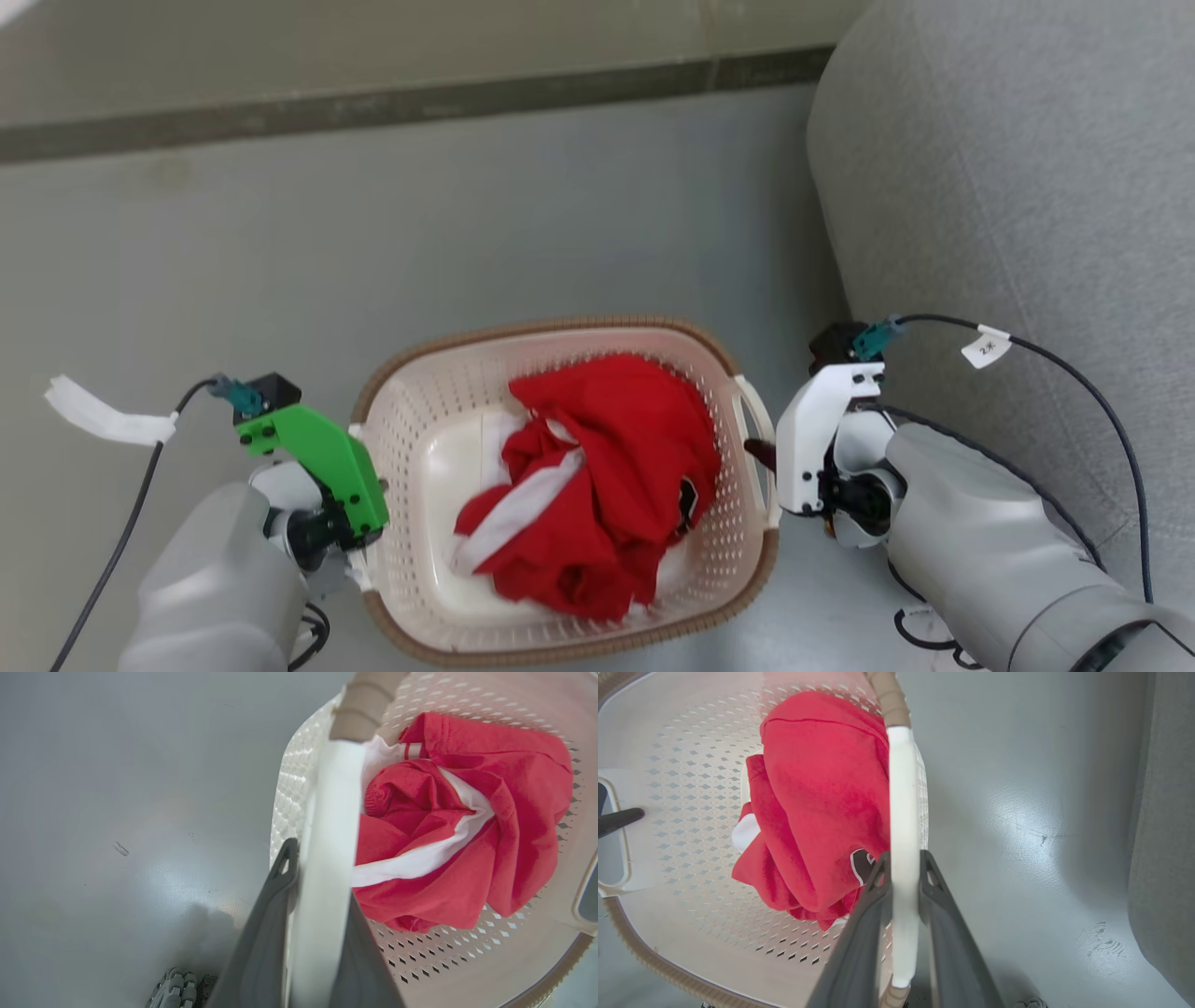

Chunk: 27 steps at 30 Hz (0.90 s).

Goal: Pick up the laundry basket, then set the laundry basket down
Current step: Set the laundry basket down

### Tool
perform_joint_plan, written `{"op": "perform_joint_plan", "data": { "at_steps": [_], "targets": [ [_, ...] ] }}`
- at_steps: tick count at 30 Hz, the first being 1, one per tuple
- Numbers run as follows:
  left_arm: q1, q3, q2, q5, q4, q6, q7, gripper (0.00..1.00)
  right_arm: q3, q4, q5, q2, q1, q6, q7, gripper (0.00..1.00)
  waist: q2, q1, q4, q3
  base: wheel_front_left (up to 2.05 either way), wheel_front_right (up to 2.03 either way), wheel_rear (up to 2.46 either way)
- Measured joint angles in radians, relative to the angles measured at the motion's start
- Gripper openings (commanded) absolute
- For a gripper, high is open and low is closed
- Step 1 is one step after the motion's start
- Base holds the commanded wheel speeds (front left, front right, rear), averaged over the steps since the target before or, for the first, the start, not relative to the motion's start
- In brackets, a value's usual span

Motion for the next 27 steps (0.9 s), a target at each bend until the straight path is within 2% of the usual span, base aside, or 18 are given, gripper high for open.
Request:
{"op": "perform_joint_plan", "data": {
  "at_steps": [27],
  "targets": [
    [-0.137,-0.026,0.025,0.086,-0.039,0.000,-0.224,0.00,0.021,-0.043,-0.043,-0.004,-0.150,-0.016,-0.200,0.00,0.0000,0.0001,0.001,0.382,0.00,0.00,0.00]
  ]
}}
